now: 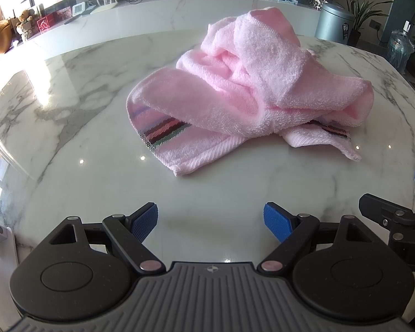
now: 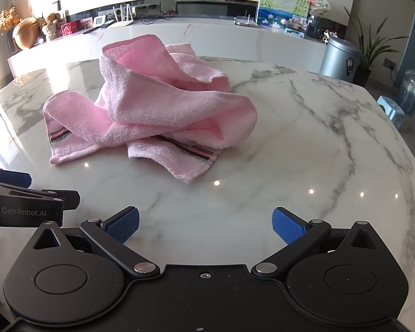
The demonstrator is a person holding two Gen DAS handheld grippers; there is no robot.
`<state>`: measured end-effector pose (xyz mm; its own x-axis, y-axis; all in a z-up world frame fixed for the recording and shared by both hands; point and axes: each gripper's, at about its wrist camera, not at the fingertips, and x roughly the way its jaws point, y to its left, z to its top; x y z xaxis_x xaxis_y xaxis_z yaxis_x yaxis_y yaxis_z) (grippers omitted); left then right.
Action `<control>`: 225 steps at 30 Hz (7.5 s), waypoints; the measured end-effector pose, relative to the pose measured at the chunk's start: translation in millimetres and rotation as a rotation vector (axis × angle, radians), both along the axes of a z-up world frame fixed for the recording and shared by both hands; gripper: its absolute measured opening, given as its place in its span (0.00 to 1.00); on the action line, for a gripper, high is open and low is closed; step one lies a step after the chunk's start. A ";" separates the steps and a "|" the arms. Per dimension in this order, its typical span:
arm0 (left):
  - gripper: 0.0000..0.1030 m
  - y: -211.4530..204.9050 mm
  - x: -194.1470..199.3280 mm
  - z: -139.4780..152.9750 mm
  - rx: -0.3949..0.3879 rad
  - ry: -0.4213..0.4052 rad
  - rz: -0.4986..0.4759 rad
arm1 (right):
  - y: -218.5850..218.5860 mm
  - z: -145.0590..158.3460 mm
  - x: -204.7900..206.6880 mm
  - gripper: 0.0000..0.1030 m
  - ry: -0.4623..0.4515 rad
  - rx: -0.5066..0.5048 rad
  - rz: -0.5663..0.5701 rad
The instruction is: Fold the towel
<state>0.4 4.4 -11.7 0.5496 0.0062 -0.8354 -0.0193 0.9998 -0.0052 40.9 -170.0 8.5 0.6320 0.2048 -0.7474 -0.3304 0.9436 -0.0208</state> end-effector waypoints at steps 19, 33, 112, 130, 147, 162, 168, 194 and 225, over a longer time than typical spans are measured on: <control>0.71 12.1 1.8 -1.3 -0.019 0.010 0.032 | 3.1 0.0 1.7 0.77 0.008 0.017 0.070; 0.72 20.2 13.0 0.2 -0.028 0.046 0.014 | 22.8 5.7 33.5 0.60 0.012 -0.098 0.285; 0.25 25.2 20.7 10.0 0.006 0.268 -0.225 | -65.6 28.7 22.2 0.02 0.372 -0.257 0.502; 0.25 16.3 -15.9 31.7 -0.011 0.269 -0.263 | -86.1 40.7 6.5 0.16 0.438 -0.183 0.539; 0.25 -35.5 9.4 10.5 -0.090 0.265 -0.256 | -70.2 77.7 42.7 0.30 0.261 -0.156 0.476; 0.25 -13.0 22.6 9.5 -0.040 0.284 -0.237 | -39.3 5.8 67.5 0.19 0.394 -0.228 0.533; 0.25 1.8 42.5 8.9 0.002 0.278 -0.210 | -28.6 3.6 45.3 0.19 0.388 -0.239 0.570; 0.29 32.0 110.3 8.8 0.118 0.226 -0.165 | 69.3 -2.0 -36.7 0.20 0.426 -0.138 0.812; 0.29 24.3 110.7 9.8 0.174 0.244 -0.283 | 3.2 75.1 135.9 0.20 0.281 -0.391 0.884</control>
<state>111.2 28.7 -1.8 0.3354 0.0362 -0.9414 0.2766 0.9514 0.1351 176.8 -166.9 83.7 0.1627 0.2233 -0.9611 -0.9493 0.3011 -0.0907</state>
